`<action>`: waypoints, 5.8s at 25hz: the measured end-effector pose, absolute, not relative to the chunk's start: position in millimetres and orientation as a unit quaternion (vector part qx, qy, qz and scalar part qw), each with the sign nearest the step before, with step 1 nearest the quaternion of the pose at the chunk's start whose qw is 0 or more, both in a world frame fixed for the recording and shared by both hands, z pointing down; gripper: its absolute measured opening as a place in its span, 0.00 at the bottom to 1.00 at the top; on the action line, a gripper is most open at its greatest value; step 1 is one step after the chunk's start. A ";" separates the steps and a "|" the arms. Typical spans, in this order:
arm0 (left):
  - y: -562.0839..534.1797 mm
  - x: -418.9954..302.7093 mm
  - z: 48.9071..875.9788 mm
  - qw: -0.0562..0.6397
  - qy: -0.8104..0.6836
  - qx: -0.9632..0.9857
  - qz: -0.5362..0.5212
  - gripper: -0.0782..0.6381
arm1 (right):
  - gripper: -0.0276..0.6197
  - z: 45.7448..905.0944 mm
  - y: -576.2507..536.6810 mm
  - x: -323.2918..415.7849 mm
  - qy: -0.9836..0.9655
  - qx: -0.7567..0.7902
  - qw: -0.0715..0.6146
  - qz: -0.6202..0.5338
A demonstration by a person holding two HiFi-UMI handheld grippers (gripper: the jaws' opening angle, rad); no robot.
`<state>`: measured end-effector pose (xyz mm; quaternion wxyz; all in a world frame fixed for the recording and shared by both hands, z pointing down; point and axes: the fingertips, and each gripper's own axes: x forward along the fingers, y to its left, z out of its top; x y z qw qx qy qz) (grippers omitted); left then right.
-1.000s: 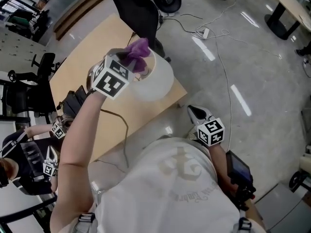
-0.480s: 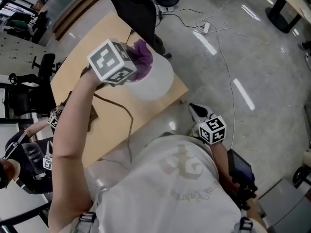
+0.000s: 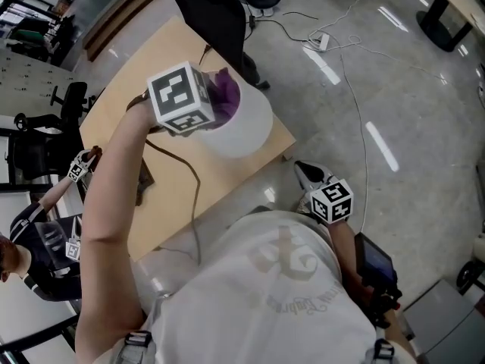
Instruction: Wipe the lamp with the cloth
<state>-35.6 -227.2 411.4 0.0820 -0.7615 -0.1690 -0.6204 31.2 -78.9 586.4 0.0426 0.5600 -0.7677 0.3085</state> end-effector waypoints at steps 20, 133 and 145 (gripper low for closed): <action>-240.3 -52.8 391.2 0.130 -0.132 -0.743 -0.643 0.20 | 0.06 586.2 -82.3 23.9 -0.771 0.554 0.047 0.310; -158.4 -121.9 582.3 -0.154 0.251 -0.942 -0.162 0.20 | 0.06 577.4 -33.0 20.4 -0.753 0.564 0.175 0.289; -86.4 -103.1 505.7 -0.119 0.343 -0.922 -0.139 0.20 | 0.06 516.0 -14.2 45.9 -0.842 0.487 0.092 0.213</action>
